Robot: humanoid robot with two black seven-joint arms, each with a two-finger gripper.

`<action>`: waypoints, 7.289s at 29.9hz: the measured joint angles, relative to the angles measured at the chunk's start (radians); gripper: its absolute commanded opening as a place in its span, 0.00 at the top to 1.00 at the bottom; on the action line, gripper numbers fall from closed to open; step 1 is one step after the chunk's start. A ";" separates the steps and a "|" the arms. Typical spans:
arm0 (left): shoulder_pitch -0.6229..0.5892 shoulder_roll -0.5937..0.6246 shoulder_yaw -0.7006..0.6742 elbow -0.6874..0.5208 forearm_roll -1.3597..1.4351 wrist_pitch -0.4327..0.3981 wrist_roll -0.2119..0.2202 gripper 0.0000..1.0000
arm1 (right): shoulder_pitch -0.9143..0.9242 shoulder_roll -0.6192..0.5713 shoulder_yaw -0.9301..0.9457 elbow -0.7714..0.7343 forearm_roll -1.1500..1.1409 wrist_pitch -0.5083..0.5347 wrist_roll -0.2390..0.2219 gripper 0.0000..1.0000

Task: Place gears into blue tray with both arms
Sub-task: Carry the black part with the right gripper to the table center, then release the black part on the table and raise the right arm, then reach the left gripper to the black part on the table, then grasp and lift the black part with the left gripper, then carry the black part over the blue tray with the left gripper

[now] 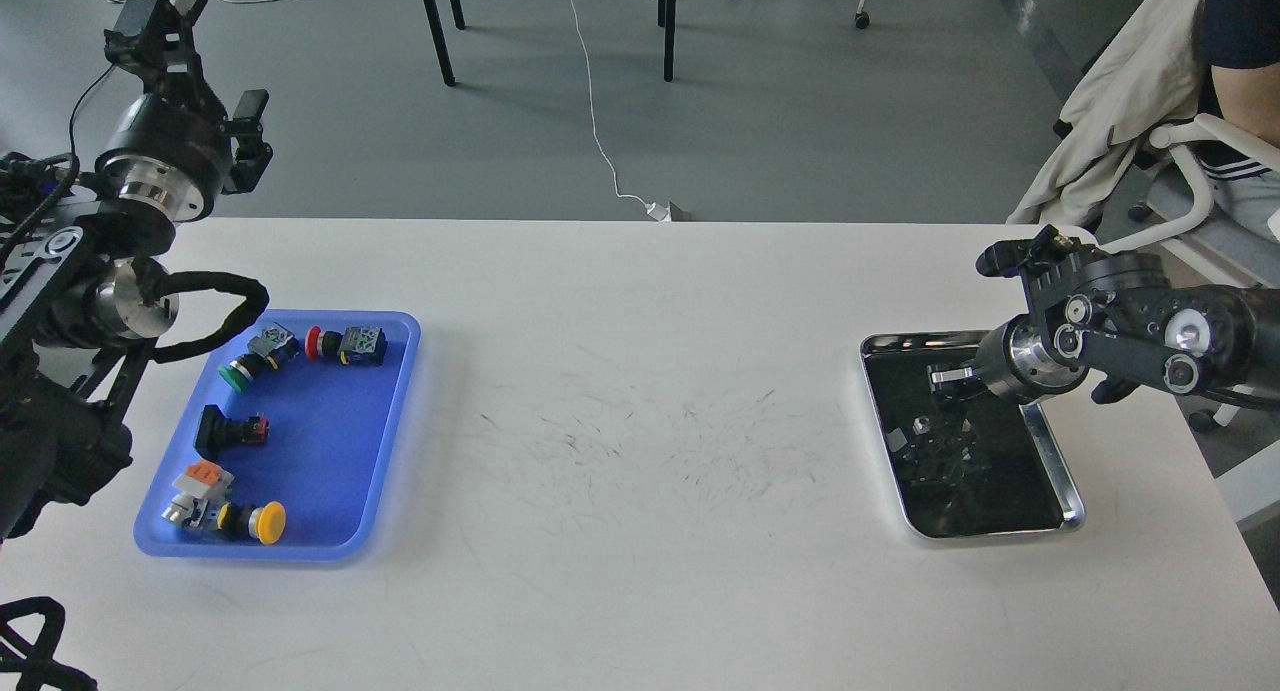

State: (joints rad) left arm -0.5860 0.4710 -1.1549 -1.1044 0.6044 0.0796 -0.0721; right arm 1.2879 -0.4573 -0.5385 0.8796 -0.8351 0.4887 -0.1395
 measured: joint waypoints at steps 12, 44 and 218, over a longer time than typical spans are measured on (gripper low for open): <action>0.000 -0.003 0.000 0.012 0.000 -0.001 0.000 0.02 | 0.140 -0.001 0.144 0.154 0.083 0.000 0.020 0.98; 0.000 0.000 0.000 0.015 0.000 0.000 0.000 0.02 | 0.007 0.458 0.197 0.136 0.472 -0.295 0.136 0.96; 0.140 0.425 0.802 -0.097 0.487 -0.139 -0.165 0.89 | -0.676 -0.293 0.983 -0.093 1.300 0.000 0.325 0.03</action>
State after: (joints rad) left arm -0.4459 0.8962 -0.3528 -1.2019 1.0915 -0.0590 -0.2373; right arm 0.6121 -0.7502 0.4448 0.7869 0.4648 0.4887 0.1858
